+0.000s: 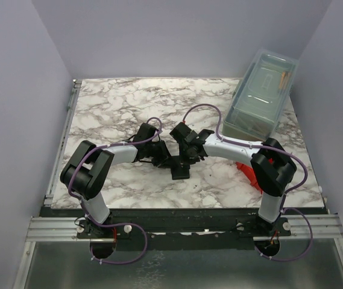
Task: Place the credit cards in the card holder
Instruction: Close the card holder at the center of the board.
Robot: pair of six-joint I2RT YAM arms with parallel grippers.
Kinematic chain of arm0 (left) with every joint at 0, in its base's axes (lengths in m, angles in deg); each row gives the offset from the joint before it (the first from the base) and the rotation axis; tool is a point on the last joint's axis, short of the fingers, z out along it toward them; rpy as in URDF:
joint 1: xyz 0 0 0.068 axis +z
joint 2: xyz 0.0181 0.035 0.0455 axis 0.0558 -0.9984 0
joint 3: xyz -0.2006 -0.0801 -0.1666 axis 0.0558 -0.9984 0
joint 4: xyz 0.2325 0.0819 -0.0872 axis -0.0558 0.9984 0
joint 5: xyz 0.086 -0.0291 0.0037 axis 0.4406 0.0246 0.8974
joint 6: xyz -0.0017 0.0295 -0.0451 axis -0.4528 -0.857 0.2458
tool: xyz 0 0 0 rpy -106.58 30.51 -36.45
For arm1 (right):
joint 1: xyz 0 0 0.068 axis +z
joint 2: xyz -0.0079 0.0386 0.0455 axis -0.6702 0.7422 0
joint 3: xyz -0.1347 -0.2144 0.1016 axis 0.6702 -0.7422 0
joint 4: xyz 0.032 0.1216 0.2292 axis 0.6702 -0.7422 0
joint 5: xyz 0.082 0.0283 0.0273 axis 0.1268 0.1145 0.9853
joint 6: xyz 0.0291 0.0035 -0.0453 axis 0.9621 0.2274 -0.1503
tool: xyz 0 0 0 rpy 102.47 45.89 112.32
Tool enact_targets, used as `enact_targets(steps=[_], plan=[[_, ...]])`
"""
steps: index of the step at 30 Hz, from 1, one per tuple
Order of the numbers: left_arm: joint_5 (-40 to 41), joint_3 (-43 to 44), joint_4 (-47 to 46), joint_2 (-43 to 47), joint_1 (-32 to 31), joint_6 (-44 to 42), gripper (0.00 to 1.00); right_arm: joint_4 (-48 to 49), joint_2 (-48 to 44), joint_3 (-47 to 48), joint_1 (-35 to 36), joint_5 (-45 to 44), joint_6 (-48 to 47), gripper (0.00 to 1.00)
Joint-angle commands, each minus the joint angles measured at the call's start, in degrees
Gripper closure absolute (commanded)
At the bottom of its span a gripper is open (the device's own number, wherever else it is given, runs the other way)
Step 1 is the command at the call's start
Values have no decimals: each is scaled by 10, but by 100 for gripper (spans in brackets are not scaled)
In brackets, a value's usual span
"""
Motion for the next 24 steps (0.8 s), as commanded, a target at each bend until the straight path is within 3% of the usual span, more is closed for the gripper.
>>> enact_targets(steps=[1, 3, 7, 10, 16, 24], plan=[[7, -13, 11, -2, -6, -5, 81, -55, 22, -5, 3, -27, -4, 100], [7, -13, 12, -3, -6, -4, 81, -57, 28, -2, 4, -21, -6, 99], [7, -11, 11, -3, -6, -4, 81, -7, 5, -22, 4, 24, -16, 74], [6, -11, 12, -4, -6, -5, 81, 35, -22, -40, 1, 42, -16, 67], [4, -11, 12, -3, -6, -6, 81, 76, -47, -58, -3, 46, -13, 71], [3, -12, 11, -5, -6, -6, 81, 85, -45, -59, -3, 43, -12, 96]])
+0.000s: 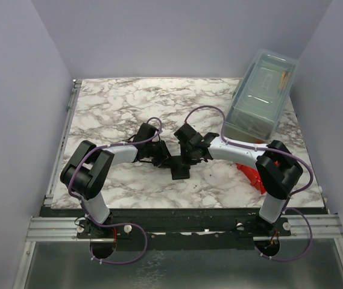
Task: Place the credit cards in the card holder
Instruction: Close the card holder at the center of the board.
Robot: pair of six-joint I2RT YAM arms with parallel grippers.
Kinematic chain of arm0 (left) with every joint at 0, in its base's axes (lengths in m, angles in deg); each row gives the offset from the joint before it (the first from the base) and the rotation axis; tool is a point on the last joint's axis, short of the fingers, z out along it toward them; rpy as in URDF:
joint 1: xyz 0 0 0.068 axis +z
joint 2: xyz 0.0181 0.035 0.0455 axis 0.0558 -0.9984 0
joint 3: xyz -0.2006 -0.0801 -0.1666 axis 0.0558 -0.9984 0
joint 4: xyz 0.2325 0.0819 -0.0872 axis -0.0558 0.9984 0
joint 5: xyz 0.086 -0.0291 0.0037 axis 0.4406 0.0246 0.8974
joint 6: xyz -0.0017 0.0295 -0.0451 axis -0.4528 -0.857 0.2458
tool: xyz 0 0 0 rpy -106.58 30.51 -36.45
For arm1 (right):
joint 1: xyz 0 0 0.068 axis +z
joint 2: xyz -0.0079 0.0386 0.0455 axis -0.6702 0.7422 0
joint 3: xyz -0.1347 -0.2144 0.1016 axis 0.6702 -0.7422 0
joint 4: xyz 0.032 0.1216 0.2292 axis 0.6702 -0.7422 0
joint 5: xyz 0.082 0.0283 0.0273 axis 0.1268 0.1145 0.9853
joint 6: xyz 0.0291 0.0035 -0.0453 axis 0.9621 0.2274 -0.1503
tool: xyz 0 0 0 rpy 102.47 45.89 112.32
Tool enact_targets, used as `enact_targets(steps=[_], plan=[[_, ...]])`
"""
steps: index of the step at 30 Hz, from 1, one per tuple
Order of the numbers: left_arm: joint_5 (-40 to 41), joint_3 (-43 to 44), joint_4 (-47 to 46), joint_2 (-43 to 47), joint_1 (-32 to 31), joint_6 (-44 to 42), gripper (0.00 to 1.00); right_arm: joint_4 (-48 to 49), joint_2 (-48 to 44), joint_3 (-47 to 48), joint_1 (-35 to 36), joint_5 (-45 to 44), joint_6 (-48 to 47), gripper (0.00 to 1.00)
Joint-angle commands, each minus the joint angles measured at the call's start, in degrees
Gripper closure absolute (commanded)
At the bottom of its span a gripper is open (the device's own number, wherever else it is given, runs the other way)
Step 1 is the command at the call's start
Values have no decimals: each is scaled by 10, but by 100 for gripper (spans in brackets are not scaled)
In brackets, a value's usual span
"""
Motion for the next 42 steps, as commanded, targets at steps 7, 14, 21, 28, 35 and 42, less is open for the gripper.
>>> enact_targets(steps=[7, 14, 21, 28, 35, 42], plan=[[4, -13, 11, -5, -5, -6, 81, 9, -6, -7, -4, 4, 3, 100], [4, -16, 10, -3, -5, -5, 81, 32, 7, -16, -10, 51, 3, 100], [5, -17, 9, -1, -6, -4, 81, 25, 29, -17, -13, 93, -1, 100], [5, -17, 7, -3, -6, -4, 81, 53, 29, -30, -21, 135, 11, 100], [3, -16, 6, -4, -8, -3, 81, 72, 48, -42, -46, 159, 7, 100], [2, -19, 4, -6, -8, -3, 81, 120, 71, -91, -87, 168, 15, 100]])
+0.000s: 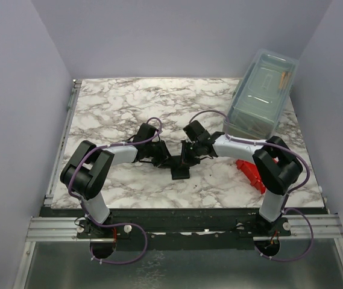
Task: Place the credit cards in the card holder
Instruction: Close the card holder at the center of the board.
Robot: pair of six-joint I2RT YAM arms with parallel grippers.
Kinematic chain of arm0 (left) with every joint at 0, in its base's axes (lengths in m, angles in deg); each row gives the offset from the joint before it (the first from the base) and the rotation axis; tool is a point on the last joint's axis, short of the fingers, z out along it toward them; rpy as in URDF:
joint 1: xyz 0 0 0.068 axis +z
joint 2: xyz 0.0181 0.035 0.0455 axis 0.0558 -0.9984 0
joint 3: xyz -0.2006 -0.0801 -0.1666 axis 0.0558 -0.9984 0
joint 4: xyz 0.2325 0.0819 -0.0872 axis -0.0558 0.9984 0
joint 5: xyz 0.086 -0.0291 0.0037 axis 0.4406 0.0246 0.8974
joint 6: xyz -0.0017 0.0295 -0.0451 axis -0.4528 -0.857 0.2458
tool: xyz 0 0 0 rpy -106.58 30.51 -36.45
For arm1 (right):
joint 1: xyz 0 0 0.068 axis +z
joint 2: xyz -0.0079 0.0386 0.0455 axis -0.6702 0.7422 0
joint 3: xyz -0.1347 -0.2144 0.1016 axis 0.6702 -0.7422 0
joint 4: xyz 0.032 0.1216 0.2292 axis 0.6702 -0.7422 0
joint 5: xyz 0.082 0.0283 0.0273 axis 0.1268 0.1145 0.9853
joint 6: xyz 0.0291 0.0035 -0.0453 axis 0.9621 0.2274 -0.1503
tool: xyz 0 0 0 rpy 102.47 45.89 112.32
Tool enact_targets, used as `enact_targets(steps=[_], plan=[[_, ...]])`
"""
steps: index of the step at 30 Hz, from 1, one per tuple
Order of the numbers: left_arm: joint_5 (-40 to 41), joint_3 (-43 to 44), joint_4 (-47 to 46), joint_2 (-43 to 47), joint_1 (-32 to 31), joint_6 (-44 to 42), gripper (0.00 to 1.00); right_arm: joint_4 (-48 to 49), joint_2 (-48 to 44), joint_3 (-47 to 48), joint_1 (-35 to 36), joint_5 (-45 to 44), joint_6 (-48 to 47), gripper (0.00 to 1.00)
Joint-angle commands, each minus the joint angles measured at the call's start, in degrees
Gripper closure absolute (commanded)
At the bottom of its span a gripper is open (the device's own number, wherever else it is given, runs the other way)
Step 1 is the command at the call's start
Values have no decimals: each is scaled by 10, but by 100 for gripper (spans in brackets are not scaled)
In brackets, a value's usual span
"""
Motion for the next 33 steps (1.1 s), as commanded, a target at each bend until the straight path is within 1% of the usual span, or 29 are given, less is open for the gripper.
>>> enact_targets(steps=[1, 8, 12, 18, 22, 25, 29, 31, 33], plan=[[3, -17, 8, -6, -8, -4, 81, 51, 52, -59, -33, 1, 1, 100], [1, -18, 8, -1, -8, -5, 81, 156, 81, -126, -101, 83, -15, 100], [2, -25, 8, 11, -8, -12, 81, 263, 122, -172, -131, 152, -12, 100], [-7, -24, 11, 31, -6, -29, 77, 307, 193, -182, -138, 172, 12, 100], [-1, -15, 31, 51, -3, -43, 76, 366, 214, -229, -142, 197, 43, 100], [-1, -6, 52, 64, 5, -57, 73, 345, 198, -219, -142, 207, 25, 100], [-3, 5, 88, 102, 35, -80, 65, 238, 107, -156, -141, 186, -13, 99], [5, 12, 108, 121, 56, -95, 61, 174, 64, -112, -139, 177, -38, 95], [10, 18, 122, 138, 72, -110, 55, 114, 32, -55, -137, 168, -60, 86]])
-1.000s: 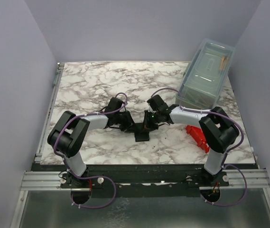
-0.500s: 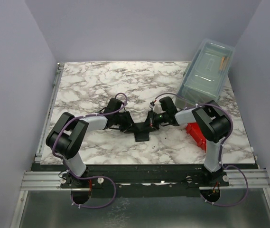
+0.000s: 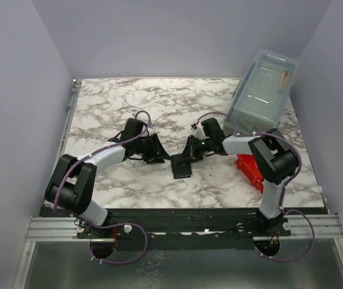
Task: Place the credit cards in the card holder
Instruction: Close the card holder at the center of the board, then reset both arms
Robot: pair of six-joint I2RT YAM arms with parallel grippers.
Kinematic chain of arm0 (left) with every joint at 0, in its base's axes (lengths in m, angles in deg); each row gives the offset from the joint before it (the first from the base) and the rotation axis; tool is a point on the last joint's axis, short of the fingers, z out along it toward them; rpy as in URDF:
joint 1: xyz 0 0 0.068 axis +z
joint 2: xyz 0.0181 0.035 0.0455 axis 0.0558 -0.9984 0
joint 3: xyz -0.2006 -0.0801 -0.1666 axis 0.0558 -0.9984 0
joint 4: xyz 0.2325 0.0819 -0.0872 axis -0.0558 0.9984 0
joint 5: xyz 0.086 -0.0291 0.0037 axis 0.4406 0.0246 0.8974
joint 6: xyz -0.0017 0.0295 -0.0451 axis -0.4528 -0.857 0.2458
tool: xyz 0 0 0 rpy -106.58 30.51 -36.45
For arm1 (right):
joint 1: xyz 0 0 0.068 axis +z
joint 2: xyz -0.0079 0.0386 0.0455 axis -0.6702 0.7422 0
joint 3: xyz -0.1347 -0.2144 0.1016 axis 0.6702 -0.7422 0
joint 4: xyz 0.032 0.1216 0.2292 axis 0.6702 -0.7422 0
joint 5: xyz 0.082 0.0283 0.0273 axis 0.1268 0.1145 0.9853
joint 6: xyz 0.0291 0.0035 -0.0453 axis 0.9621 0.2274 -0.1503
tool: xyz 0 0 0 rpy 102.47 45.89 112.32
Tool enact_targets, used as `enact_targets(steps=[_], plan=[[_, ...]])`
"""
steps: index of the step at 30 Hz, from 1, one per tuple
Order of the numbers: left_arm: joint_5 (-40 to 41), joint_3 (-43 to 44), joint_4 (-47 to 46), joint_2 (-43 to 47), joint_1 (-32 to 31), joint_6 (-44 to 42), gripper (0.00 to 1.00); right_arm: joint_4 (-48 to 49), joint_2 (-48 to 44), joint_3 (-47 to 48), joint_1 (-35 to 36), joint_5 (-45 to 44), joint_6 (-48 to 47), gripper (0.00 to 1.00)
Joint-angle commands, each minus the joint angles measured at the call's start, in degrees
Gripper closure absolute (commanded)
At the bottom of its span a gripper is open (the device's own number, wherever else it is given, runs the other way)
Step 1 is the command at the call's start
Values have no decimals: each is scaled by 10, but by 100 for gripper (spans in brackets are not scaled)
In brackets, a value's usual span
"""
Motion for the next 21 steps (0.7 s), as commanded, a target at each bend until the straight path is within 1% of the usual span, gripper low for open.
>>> enact_targets(steps=[1, 2, 5, 7, 9, 11, 14, 16, 17, 21], plan=[[7, 29, 47, 46, 36, -47, 52, -226, -47, 82, -11, -172, -106, 82], [-3, 31, 47, 43, 38, -49, 49, -245, -62, 100, -10, -177, -114, 79], [-40, 36, 41, 14, 36, -43, 40, -290, -105, 130, -6, -186, -126, 63], [-61, 38, 34, -11, 29, -37, 38, -309, -140, 130, -3, -205, -129, 52], [-66, 36, 24, -27, 17, -32, 33, -320, -176, 112, -2, -226, -128, 41], [-66, 34, 15, -45, 2, -29, 29, -329, -222, 89, -2, -245, -126, 35], [-68, 15, -29, -77, -5, -3, 26, -336, -284, 52, -2, -254, -123, 32], [-72, 2, -75, -99, -5, 25, 28, -346, -321, 34, -1, -264, -120, 32], [-67, 0, -100, -112, -6, 36, 31, -351, -339, 25, -2, -272, -120, 32], [-15, 12, -116, -145, -9, 57, 53, -379, -400, 0, -1, -300, -114, 32]])
